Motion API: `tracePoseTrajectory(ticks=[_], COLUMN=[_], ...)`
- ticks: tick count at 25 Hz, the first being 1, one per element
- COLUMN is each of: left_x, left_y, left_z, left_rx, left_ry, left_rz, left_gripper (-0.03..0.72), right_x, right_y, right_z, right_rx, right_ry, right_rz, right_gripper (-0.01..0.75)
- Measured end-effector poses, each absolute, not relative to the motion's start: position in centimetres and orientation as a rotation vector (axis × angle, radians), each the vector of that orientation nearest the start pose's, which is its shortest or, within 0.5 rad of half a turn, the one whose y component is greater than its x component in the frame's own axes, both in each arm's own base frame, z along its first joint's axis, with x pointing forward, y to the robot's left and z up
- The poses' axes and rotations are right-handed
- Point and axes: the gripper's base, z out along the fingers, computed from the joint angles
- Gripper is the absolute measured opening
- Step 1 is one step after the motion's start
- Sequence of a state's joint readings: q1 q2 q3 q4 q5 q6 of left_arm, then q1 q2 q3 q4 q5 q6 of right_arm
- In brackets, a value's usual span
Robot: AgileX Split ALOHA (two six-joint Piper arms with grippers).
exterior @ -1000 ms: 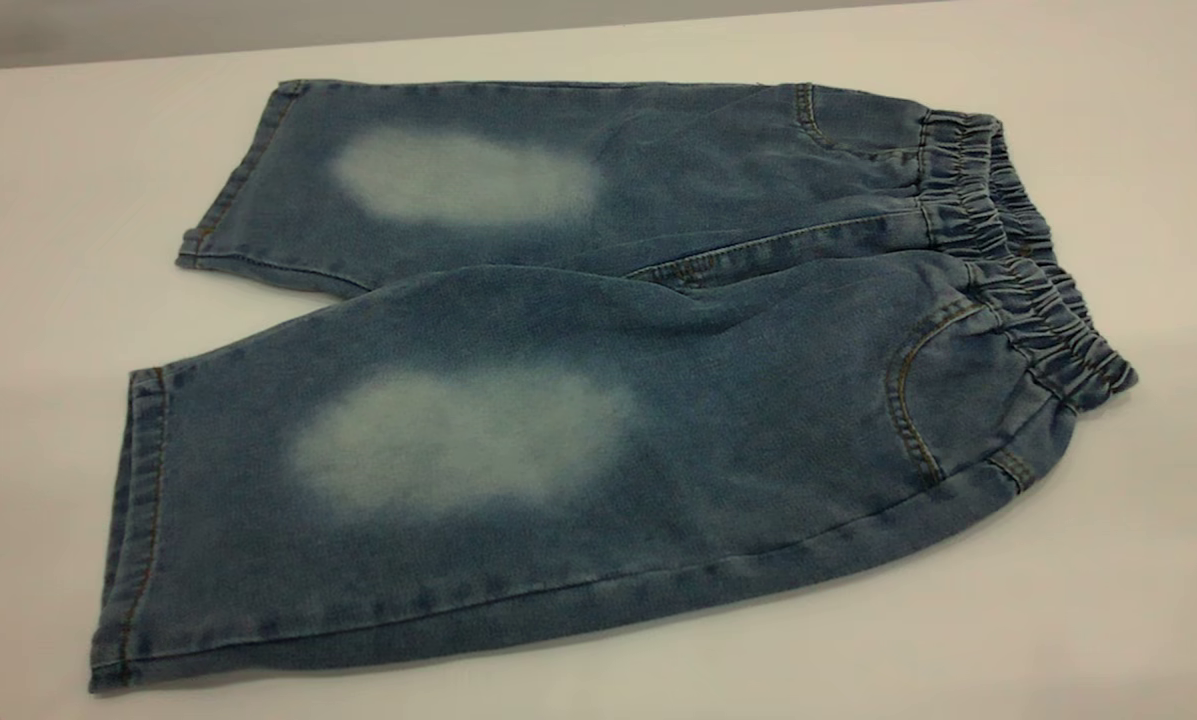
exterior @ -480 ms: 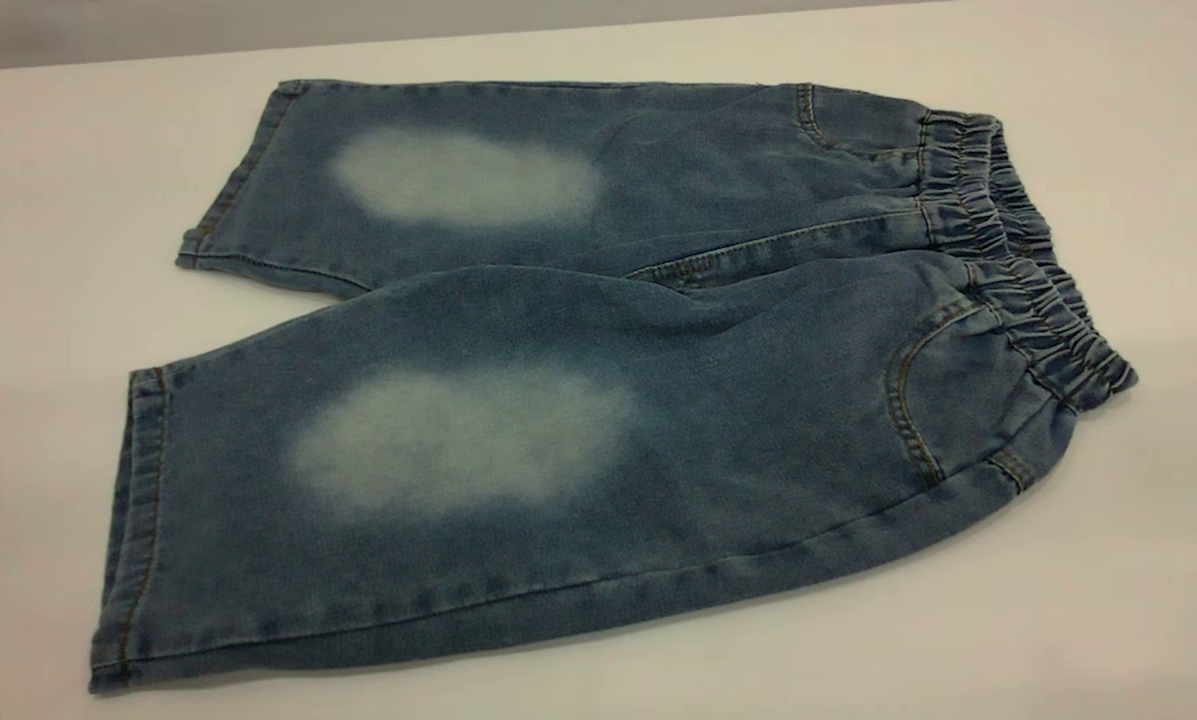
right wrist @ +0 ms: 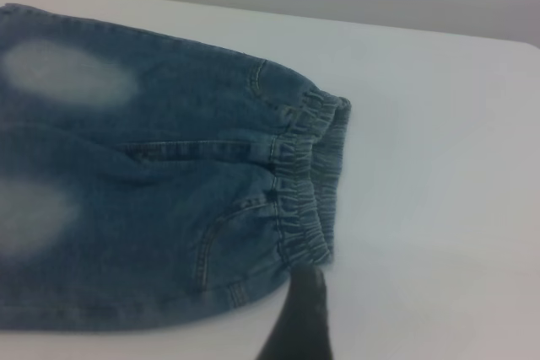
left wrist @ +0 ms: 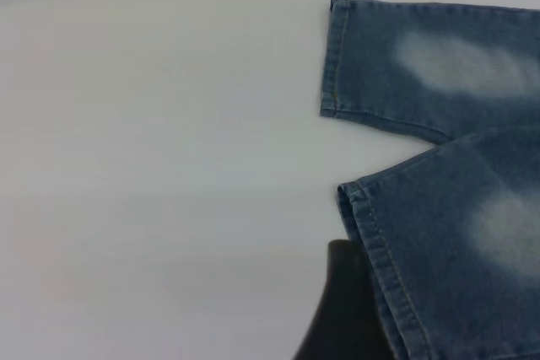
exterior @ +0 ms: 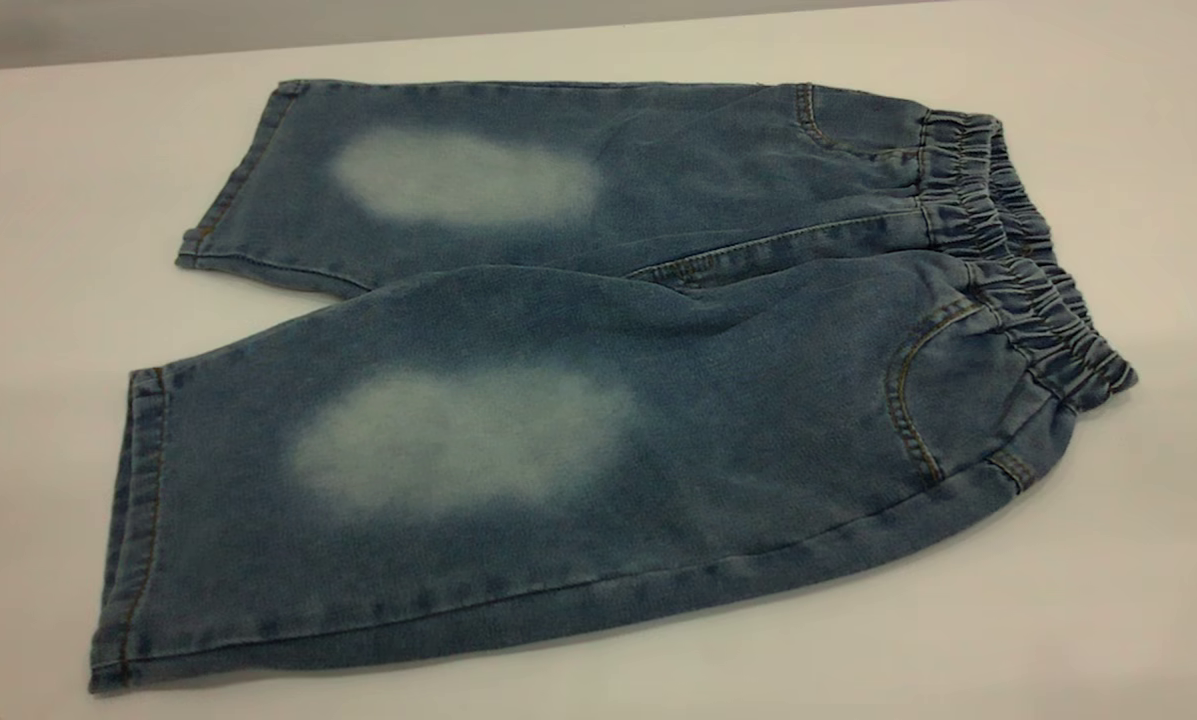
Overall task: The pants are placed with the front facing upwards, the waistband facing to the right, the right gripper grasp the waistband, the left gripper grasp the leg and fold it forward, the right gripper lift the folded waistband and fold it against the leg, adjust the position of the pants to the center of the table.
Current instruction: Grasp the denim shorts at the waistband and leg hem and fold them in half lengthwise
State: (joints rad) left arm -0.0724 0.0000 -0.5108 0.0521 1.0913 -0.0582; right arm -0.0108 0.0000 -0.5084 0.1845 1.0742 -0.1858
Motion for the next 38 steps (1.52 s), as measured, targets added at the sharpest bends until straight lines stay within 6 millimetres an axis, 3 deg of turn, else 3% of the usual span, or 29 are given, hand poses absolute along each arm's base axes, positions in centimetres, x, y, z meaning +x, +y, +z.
tracePoseTrajectory(ticks=[17, 23, 27, 33, 38], left_x=[-0.6, 0.9, 3.3, 8.2, 12.9], left_y=[0.5, 0.4, 0.2, -0.3, -0.8], left_z=[28.0, 28.9, 30.9, 33.9, 33.9], left_rx=[0.009, 0.004, 0.010, 0.017, -0.030], left_ry=[2.043, 2.082, 2.085, 2.108, 2.153], left_rz=[-0.021, -0.015, -0.015, -0.026, -0.083], left_gripper=[0.494, 0.494, 0.494, 0.494, 0.494], right_x=[-0.7, -0.5, 1.3, 6.1, 11.0], right_y=[1.5, 1.4, 1.3, 1.5, 1.8], right_z=[28.0, 29.1, 31.0, 33.5, 33.4], right_rx=[-0.189, -0.121, -0.106, -0.055, 0.012], right_ry=[2.027, 1.979, 1.974, 2.039, 2.111], right_rz=[0.098, 0.128, 0.126, 0.200, 0.298], right_gripper=[0.576, 0.524, 0.512, 0.511, 0.511])
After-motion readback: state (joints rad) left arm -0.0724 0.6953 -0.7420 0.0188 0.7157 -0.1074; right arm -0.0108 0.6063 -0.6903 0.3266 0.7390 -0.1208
